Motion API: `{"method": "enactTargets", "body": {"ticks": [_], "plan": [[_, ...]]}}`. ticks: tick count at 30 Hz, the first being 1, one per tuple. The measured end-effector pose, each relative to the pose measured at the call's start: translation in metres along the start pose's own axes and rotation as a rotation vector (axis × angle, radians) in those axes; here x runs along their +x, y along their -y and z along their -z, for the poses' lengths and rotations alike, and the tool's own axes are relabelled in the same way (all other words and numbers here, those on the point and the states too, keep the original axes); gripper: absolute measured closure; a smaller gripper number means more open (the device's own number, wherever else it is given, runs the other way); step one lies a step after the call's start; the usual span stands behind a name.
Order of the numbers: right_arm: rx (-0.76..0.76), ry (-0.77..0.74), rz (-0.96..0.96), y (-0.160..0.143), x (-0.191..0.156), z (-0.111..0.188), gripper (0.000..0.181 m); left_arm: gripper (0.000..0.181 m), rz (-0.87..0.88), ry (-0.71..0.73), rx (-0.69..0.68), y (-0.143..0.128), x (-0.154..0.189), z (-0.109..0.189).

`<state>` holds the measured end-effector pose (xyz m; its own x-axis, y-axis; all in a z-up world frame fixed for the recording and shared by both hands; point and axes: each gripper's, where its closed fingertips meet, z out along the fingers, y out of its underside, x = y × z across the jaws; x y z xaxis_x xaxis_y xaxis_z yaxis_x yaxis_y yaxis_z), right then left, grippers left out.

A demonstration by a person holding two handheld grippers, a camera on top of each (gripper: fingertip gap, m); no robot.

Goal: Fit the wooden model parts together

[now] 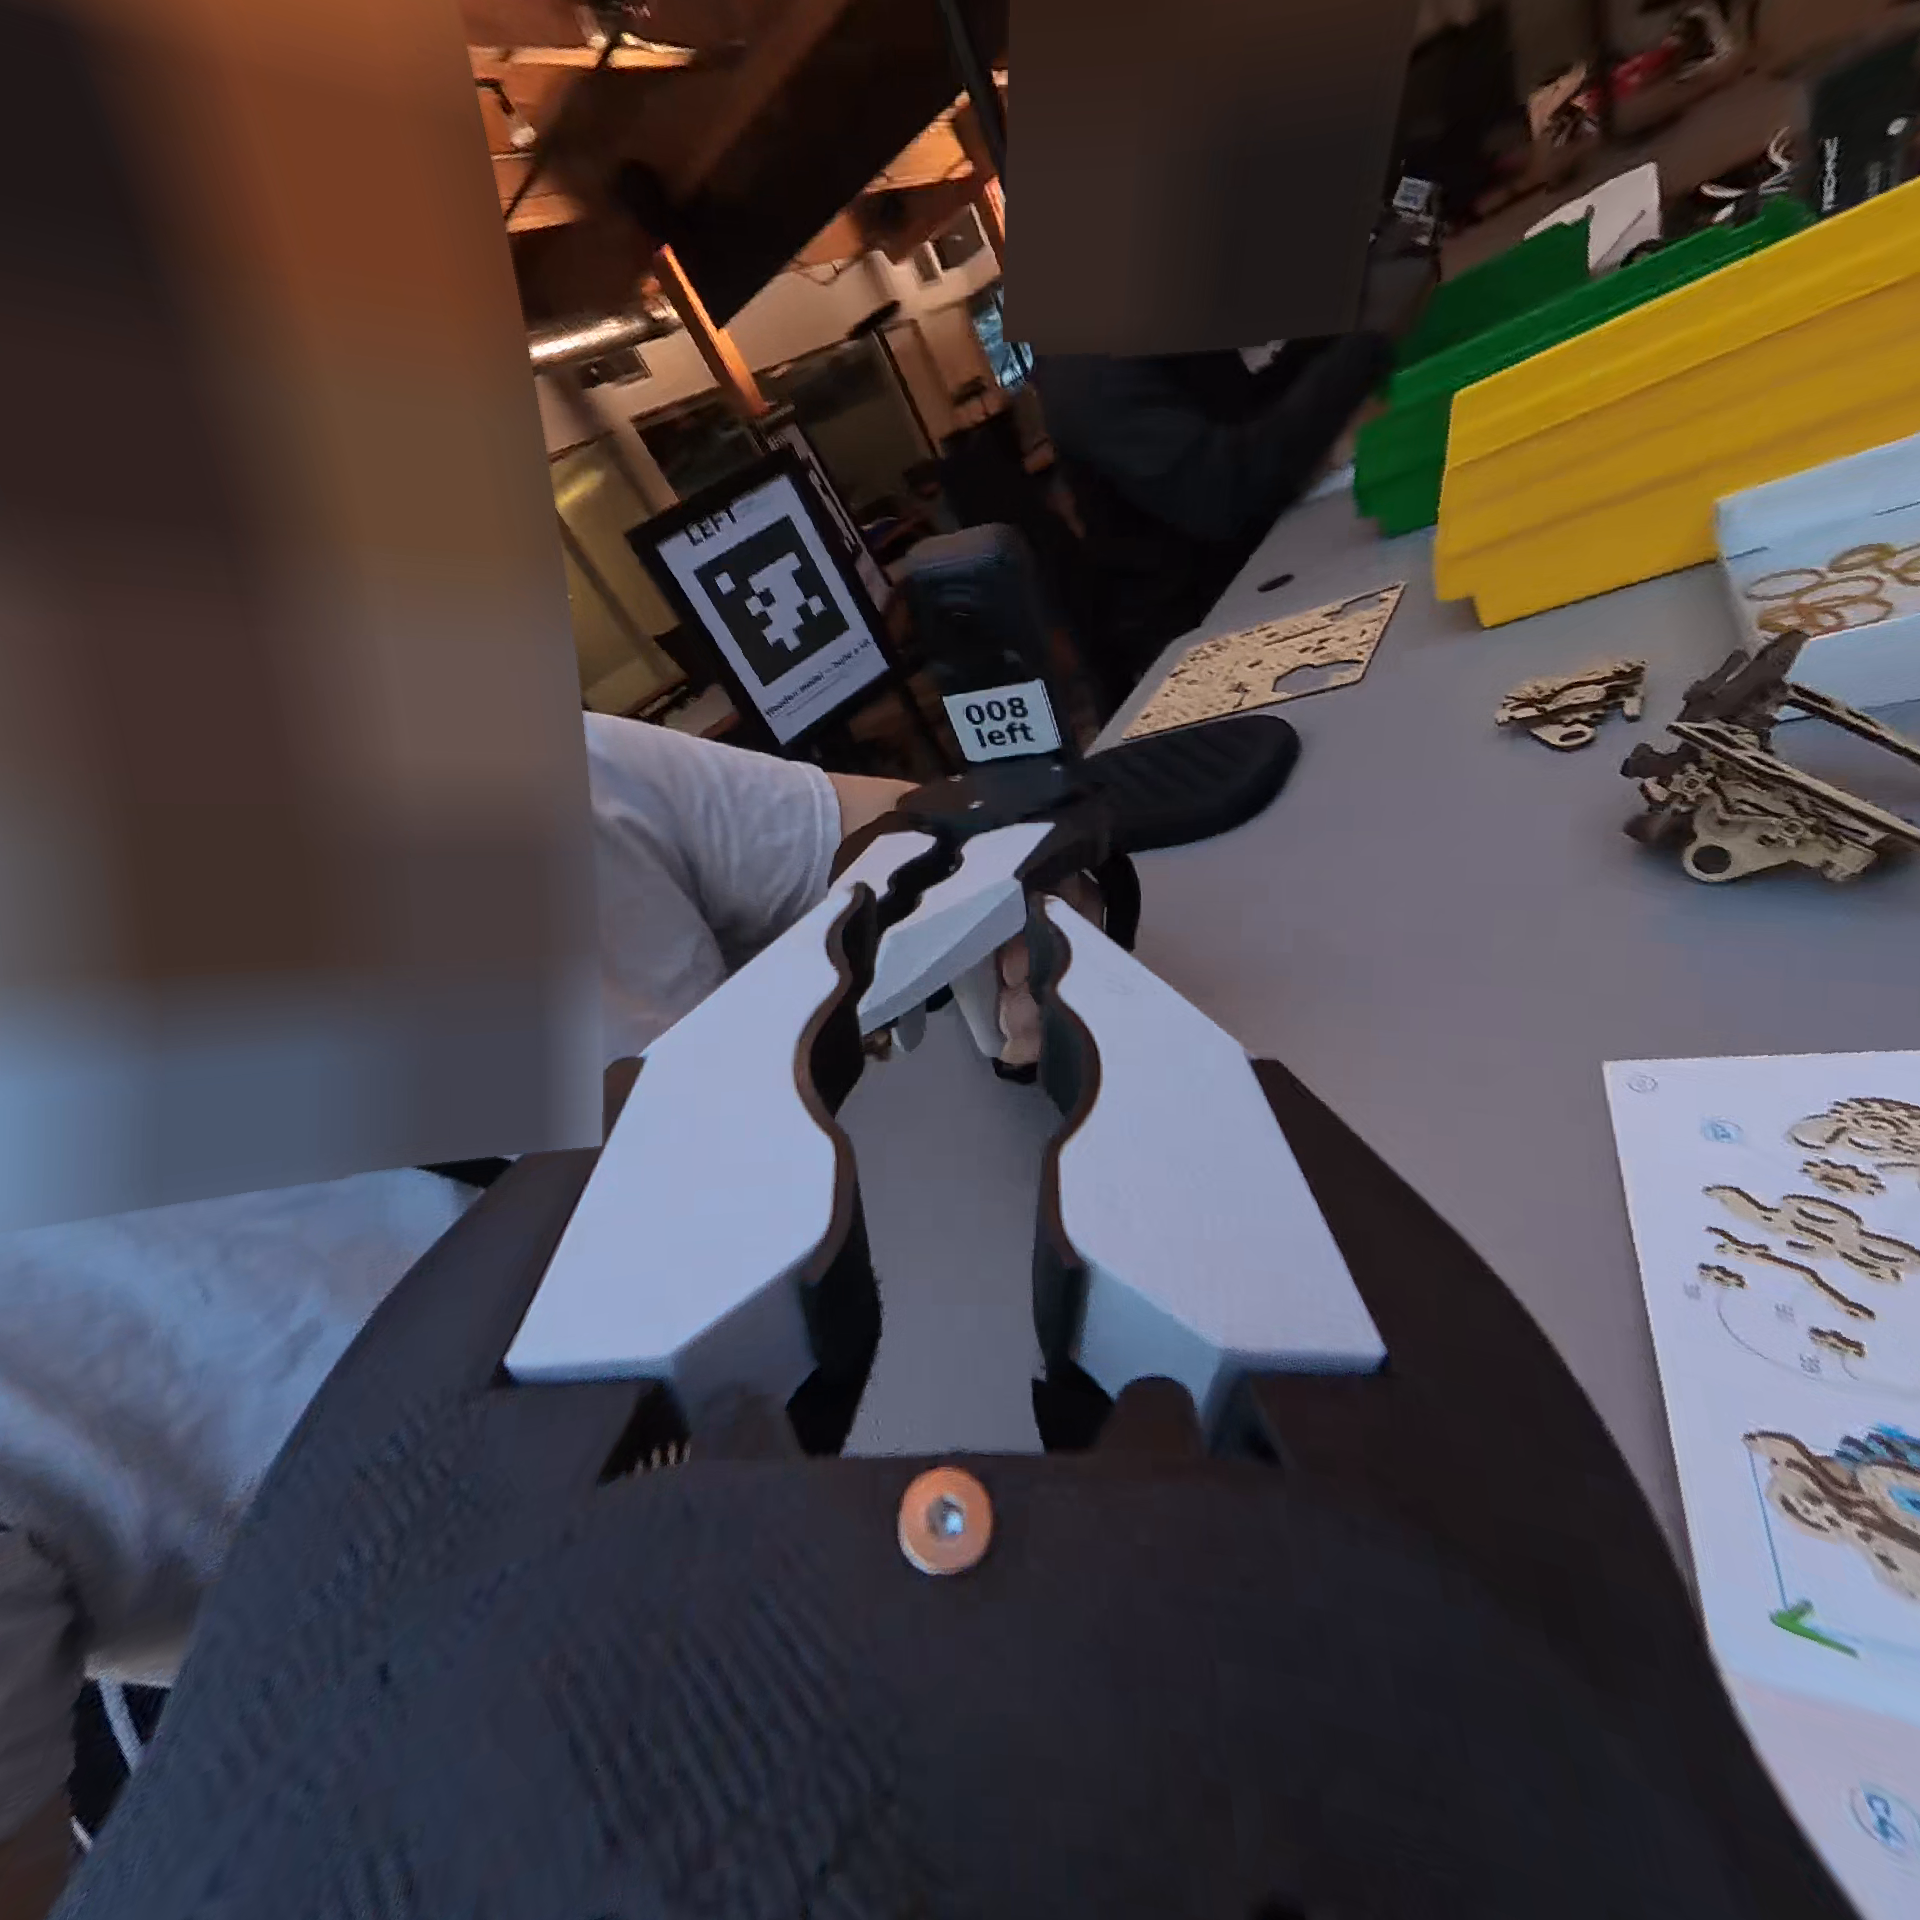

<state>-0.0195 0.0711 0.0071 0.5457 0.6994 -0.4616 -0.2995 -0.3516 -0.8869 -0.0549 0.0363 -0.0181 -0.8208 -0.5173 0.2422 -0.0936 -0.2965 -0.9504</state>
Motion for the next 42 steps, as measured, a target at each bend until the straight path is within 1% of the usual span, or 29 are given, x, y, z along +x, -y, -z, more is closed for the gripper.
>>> {"method": "enactTargets", "body": {"ticks": [3,5,7,9,11,13,15,16,18,19,22,27,29,30,31,36,39,40,41,42], "plan": [[-0.071,-0.042,0.092,-0.008,-0.014,-0.002,0.158,0.181,0.019,0.066,-0.009,0.000,-0.008,0.002],[-0.125,-0.125,0.114,-0.012,-0.007,-0.004,0.159,0.181,0.056,0.084,-0.016,-0.004,-0.014,0.002],[-0.166,-0.147,0.094,-0.017,-0.003,-0.007,0.163,0.181,0.081,0.103,-0.027,-0.009,-0.020,0.002],[-0.202,-0.157,0.064,-0.025,0.001,-0.009,0.172,0.181,0.105,0.107,-0.023,-0.011,-0.023,0.002],[-0.220,-0.126,0.040,-0.030,0.000,-0.012,0.181,0.181,0.115,0.119,-0.019,-0.012,-0.026,0.003],[-0.200,-0.127,0.037,-0.028,0.002,-0.014,0.181,0.181,0.111,0.120,-0.017,-0.011,-0.027,0.004],[-0.185,-0.125,-0.018,-0.026,0.004,-0.014,0.181,0.181,0.110,0.118,-0.012,-0.010,-0.027,0.005],[-0.172,-0.136,-0.050,-0.025,0.008,-0.013,0.181,0.175,0.114,0.109,-0.001,-0.008,-0.027,0.005],[-0.161,-0.165,-0.081,-0.025,0.015,-0.008,0.181,0.156,0.141,0.093,0.009,-0.007,-0.026,0.004],[-0.161,-0.157,-0.085,-0.026,0.015,-0.007,0.181,0.153,0.155,0.081,0.003,-0.009,-0.025,0.003],[-0.177,-0.168,-0.089,-0.029,0.018,-0.007,0.181,0.155,0.169,0.079,-0.022,-0.015,-0.027,0.001],[-0.194,-0.158,-0.085,-0.032,0.016,-0.009,0.181,0.168,0.185,0.084,-0.038,-0.019,-0.030,0.002],[-0.191,-0.164,-0.093,-0.032,0.018,-0.009,0.181,0.170,0.197,0.091,-0.034,-0.020,-0.032,0.003],[-0.188,-0.158,-0.097,-0.032,0.018,-0.009,0.181,0.172,0.202,0.095,-0.034,-0.020,-0.034,0.003],[-0.186,-0.148,-0.102,-0.032,0.018,-0.010,0.181,0.180,0.205,0.104,-0.034,-0.020,-0.036,0.004],[-0.156,-0.176,-0.115,-0.030,0.024,-0.011,0.181,0.181,0.199,0.140,-0.035,-0.020,-0.043,0.007],[-0.185,-0.205,-0.086,-0.032,0.026,-0.008,0.181,0.181,0.204,0.144,-0.041,-0.022,-0.044,0.007],[-0.193,-0.237,-0.072,-0.030,0.029,-0.002,0.181,0.173,0.207,0.146,-0.022,-0.020,-0.045,0.007],[-0.214,-0.286,-0.058,-0.029,0.034,0.007,0.181,0.157,0.222,0.146,0.020,-0.014,-0.046,0.008],[-0.218,-0.339,-0.034,-0.024,0.039,0.020,0.181,0.149,0.247,0.148,0.045,-0.010,-0.047,0.009]]}}
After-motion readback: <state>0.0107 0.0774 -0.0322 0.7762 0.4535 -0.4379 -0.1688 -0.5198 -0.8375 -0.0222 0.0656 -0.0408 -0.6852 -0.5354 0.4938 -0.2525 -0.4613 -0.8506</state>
